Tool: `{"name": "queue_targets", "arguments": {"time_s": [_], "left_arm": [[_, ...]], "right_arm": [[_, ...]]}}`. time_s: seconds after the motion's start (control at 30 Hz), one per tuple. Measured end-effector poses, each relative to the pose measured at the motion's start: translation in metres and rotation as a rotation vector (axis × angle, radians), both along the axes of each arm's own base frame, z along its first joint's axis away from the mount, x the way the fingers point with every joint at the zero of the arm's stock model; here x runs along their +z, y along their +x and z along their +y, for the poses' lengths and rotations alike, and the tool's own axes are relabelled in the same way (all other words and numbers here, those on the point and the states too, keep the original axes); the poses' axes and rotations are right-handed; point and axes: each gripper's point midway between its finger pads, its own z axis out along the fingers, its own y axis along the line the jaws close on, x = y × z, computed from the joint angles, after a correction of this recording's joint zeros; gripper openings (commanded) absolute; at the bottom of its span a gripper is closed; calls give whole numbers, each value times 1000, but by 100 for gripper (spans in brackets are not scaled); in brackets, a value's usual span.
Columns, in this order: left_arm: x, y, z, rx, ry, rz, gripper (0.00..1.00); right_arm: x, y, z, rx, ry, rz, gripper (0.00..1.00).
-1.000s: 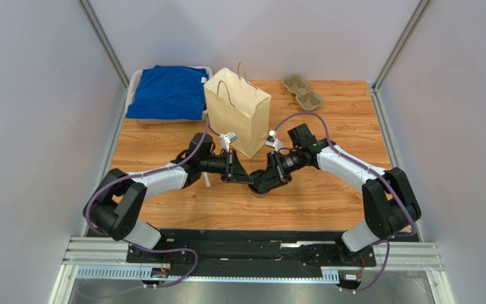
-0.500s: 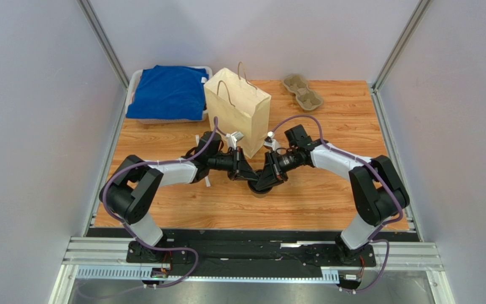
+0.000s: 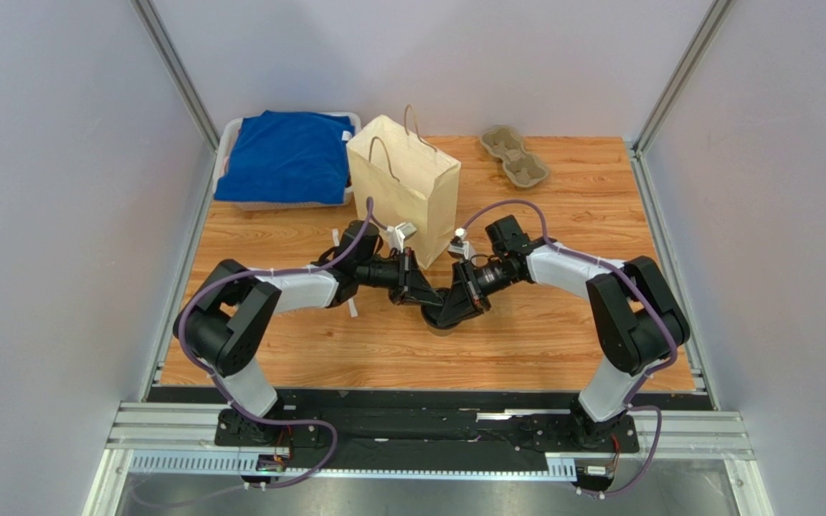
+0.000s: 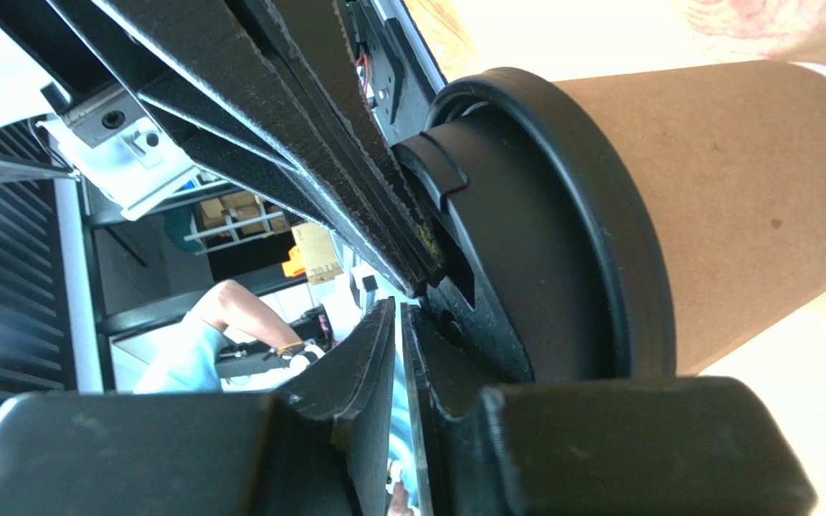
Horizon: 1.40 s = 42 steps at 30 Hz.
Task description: Pack the takeout coffee
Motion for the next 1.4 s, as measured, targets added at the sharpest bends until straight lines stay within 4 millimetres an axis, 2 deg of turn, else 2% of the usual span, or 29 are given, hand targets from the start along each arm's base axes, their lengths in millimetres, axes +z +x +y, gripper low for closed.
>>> {"name": "queue_targets", "arguments": {"time_s": [0.77,1.07,1.2,1.23,1.4], "left_arm": [[-1,1,-1,-4,7,7,0],[3,-1,-3,-11,0,-2,0],[8,-9,-1,-11,-2,-16,9],[11,-10,0,-10,-3,-19,15],[40,-19,7,-6,-34,-92,25]], "right_arm": [[-3,5,-1,29,58,-13,20],[7,8,-9,47,-47,-175,28],[4,14,-18,43,-128,-264,31],[4,15,-21,43,-146,-276,32],[20,21,-30,29,-177,-352,40]]}}
